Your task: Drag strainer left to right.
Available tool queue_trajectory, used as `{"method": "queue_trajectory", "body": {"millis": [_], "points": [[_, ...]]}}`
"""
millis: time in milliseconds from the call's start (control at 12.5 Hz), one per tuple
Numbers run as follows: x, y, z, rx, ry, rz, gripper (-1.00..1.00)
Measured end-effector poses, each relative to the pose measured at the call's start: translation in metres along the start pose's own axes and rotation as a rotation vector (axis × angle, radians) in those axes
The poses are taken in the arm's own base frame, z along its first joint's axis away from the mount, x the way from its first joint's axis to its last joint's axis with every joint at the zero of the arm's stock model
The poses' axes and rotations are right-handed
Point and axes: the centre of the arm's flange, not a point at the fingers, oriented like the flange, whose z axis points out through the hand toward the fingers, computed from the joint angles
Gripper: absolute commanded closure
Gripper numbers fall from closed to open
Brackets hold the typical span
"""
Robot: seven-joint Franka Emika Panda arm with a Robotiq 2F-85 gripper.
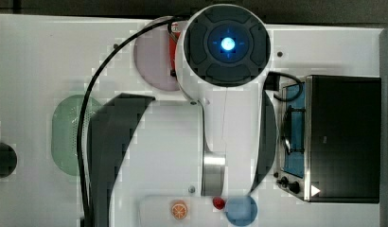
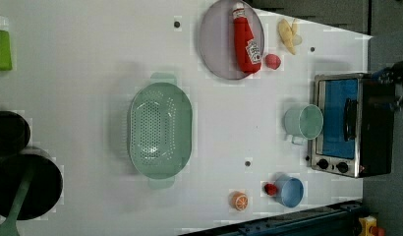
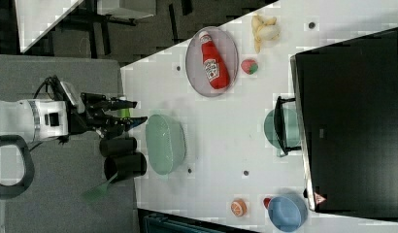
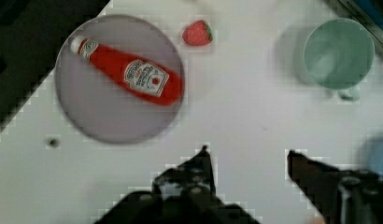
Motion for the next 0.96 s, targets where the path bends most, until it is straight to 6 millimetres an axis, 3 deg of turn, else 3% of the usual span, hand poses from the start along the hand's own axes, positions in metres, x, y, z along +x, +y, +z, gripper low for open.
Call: {"method": "queue_trajectory", "body": {"millis": [80,240,400,560,720,800,960], "points": [[-0.026,0.038,0.008,-0.110,-0.072,0.016,-0.60],[-0.072,0.113,-0.018,-0.155,-0.116,0.040,-1.00],[-0.090,0.160,-0.074,-0.034,-0.014,0.068,-1.00],[-0.102,0.181,-0.128,0.089,0.099,0.091,-1.00],[-0.115,0.159,-0.141,0.143,0.124,0.075,-1.00],[-0.125,0.133,-0.132,0.131,0.114,0.052,-1.00],[-0.152,0.059,-0.090,0.055,0.116,0.011,-1.00]]}}
